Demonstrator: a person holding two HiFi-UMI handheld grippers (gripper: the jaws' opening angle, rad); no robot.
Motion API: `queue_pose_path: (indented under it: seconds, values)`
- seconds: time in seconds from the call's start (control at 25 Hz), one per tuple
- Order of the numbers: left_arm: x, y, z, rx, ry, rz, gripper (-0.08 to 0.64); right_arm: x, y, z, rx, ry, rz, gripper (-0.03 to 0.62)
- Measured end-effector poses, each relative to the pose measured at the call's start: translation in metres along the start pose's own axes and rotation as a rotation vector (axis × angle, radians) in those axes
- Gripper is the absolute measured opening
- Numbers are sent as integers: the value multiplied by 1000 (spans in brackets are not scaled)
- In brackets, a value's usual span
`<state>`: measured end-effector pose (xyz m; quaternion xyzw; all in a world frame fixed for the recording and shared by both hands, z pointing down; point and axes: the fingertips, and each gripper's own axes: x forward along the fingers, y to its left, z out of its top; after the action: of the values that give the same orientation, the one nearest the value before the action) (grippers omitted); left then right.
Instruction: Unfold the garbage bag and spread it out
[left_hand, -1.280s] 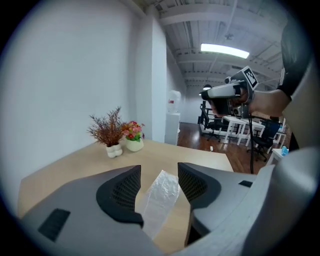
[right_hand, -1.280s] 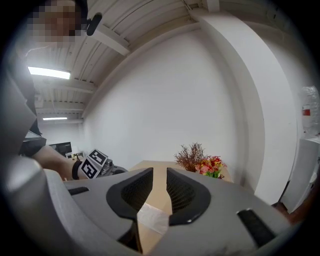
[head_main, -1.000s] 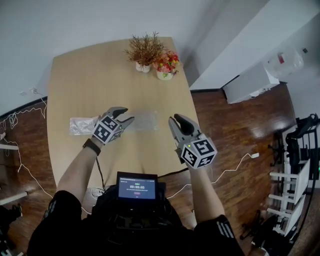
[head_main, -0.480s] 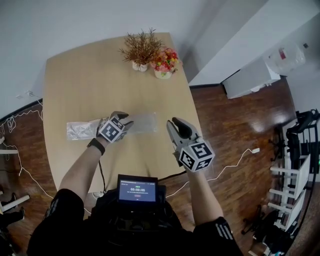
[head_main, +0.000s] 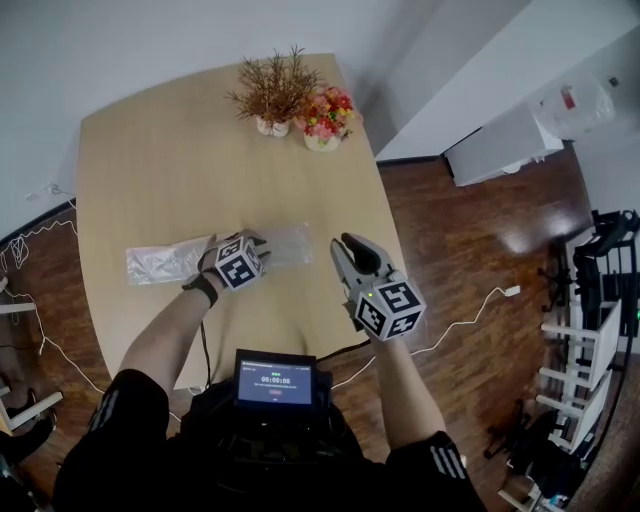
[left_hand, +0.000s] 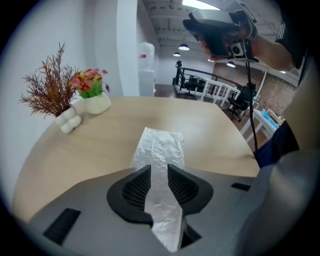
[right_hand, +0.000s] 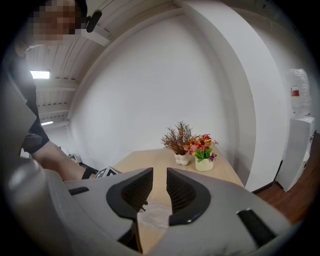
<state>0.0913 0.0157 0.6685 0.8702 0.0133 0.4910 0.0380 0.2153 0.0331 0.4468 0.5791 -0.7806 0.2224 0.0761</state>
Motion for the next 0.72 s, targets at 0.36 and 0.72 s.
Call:
queue_pose_path:
  seconds: [0.36,0.72]
  values:
    - [28,-3,-21,20,88,-43,109,10,-8,-9,16,23,-2,106]
    - [36,-7,-29,3,117,-70,72,14,-8,-22,29,40,5,106]
